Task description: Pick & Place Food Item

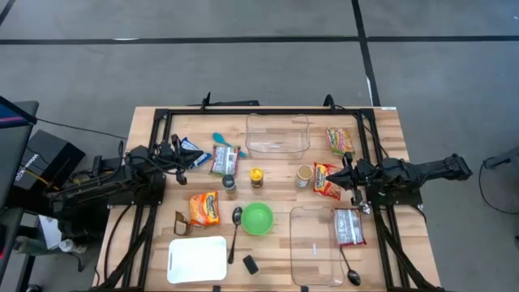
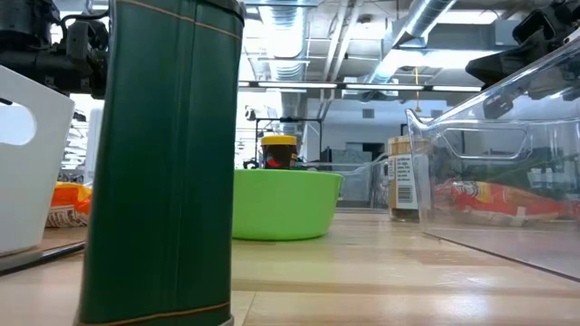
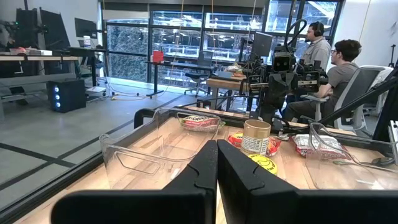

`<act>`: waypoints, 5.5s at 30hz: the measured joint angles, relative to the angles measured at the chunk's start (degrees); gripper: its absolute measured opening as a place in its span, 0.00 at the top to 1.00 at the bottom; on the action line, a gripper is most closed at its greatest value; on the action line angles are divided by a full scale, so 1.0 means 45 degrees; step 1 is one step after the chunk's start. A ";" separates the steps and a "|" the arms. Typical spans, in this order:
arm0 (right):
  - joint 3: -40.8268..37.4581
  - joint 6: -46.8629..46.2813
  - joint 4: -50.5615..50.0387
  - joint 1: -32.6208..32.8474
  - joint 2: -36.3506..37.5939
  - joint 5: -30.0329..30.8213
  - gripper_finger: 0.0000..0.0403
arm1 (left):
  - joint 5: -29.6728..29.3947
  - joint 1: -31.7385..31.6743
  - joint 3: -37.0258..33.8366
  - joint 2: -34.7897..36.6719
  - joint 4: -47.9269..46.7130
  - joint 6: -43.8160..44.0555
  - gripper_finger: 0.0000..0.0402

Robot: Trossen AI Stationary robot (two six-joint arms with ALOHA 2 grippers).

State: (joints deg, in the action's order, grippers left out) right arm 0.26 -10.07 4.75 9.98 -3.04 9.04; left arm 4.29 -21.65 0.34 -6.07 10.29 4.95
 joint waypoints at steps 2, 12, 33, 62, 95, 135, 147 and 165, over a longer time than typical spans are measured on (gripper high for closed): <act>0.0001 0.0000 0.0001 0.0002 0.0001 0.0000 1.00 | 0.0002 -0.0002 0.0002 0.0000 -0.0001 0.0000 1.00; 0.0004 0.0000 -0.0003 -0.0001 0.0004 0.0000 1.00 | 0.0003 -0.0003 0.0000 0.0000 0.0003 0.0000 1.00; -0.0001 0.0000 0.0001 0.0003 0.0003 0.0000 1.00 | 0.0004 -0.0004 0.0002 0.0000 0.0002 0.0000 1.00; 0.0002 0.0000 -0.0002 0.0002 -0.0001 0.0000 1.00 | 0.0005 -0.0002 0.0002 0.0000 0.0001 0.0000 1.00; 0.0004 0.0000 -0.0004 0.0004 -0.0001 0.0000 1.00 | 0.0002 -0.0002 0.0000 0.0000 -0.0001 0.0000 1.00; -0.0001 0.0000 -0.0002 0.0001 0.0004 0.0000 1.00 | 0.0000 -0.0003 0.0005 0.0000 0.0001 0.0000 1.00; 0.0000 0.0000 -0.0004 0.0001 0.0002 0.0000 1.00 | 0.0004 -0.0004 0.0002 0.0000 0.0001 0.0000 1.00; -0.0001 -0.0429 0.2782 0.0004 0.0002 0.0000 1.00 | 0.0000 -0.0002 0.0002 0.0000 -0.0001 0.0000 1.00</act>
State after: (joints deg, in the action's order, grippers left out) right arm 0.25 -12.00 17.27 10.00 -3.03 9.04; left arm 4.29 -21.66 0.35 -6.07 10.28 4.95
